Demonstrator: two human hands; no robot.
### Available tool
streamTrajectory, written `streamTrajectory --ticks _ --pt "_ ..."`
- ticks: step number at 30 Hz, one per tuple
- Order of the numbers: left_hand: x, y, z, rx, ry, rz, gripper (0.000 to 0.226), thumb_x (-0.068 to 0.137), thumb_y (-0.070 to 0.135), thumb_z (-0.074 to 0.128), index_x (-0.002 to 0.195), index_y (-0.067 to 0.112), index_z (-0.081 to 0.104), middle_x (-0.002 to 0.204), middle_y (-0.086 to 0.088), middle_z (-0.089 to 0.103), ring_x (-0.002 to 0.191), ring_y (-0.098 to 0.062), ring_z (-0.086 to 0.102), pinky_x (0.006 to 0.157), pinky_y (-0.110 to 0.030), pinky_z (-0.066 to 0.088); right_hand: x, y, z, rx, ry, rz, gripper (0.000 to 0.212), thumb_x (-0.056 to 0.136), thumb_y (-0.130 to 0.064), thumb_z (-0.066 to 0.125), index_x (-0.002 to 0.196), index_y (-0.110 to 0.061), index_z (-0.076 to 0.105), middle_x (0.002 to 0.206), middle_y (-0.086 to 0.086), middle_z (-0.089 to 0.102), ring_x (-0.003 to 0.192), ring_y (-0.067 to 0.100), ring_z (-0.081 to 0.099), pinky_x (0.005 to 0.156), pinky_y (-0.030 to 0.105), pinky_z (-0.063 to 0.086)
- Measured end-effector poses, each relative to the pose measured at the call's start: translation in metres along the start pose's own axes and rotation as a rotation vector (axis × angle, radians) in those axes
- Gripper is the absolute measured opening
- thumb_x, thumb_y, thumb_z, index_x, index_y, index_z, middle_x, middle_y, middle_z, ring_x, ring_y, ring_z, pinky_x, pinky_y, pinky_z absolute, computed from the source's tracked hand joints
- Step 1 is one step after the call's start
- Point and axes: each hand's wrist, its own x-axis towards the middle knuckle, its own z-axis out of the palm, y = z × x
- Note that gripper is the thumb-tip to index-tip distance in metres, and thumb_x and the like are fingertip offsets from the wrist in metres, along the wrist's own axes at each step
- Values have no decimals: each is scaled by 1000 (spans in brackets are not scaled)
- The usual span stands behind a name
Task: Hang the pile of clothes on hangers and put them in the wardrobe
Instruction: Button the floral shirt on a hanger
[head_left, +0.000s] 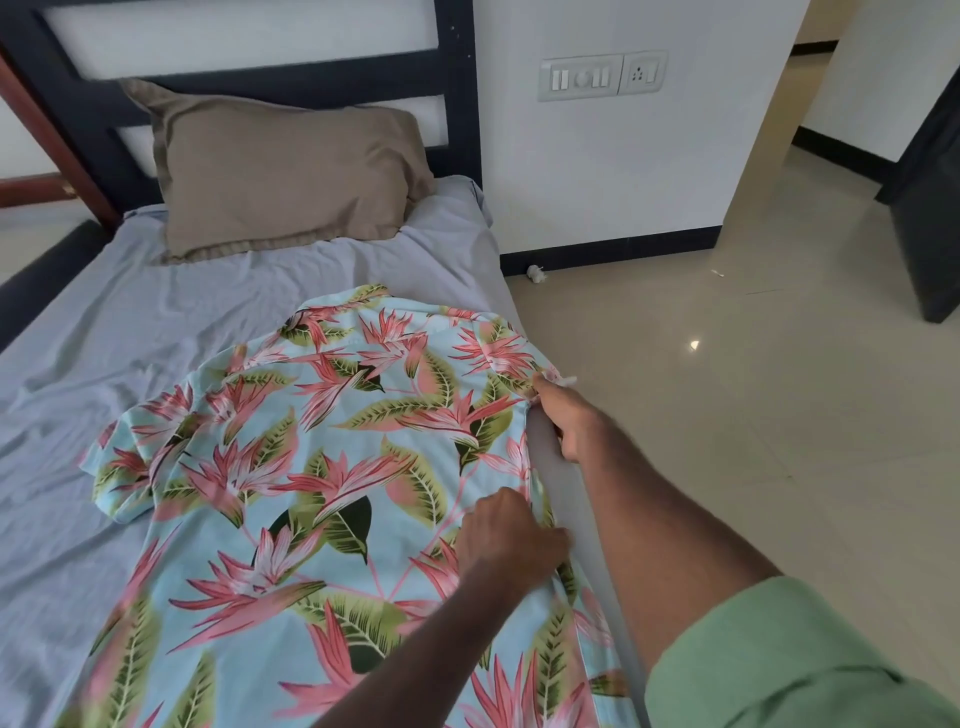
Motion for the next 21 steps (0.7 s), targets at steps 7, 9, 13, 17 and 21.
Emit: streamTrajectory --ticks 7,9,13,17,21 --pt "-4 -17 -5 -267 29 107 20 71 17 52 58 2 51 58 -6 49 54 -25 46 49 -32 32 -11 -35 12 297 141 -178 26 106 -30 44 115 -12 61 100 8 69 84 23 69 76 35 59" --pt "-7 -20 -8 -417 21 91 28 79 12 56 53 6 47 54 -5 43 51 -22 41 50 -32 32 -17 -42 12 403 131 -165 21 106 -26 42 111 -12 58 94 9 66 77 24 67 68 34 56" --pt "-9 -28 -26 -755 1 8 24 81 7 56 58 13 51 52 -1 36 53 -19 34 53 -33 24 -25 -63 32 492 144 -315 34 106 -26 39 133 -13 55 116 15 67 99 31 69 91 47 58" --pt "-11 -49 -42 -964 -38 -36 20 86 -1 52 68 7 55 56 -4 32 45 -17 31 45 -24 20 -43 -84 73 91 278 -647 43 108 -26 38 149 -17 48 139 13 58 124 30 58 108 41 46" --pt "-13 -79 -39 -1094 -77 -138 25 92 -4 52 69 5 58 53 -7 41 39 -17 34 40 -21 24 -66 -86 139 -563 81 -841 43 109 -27 39 152 -33 43 134 6 62 118 28 59 101 38 44"
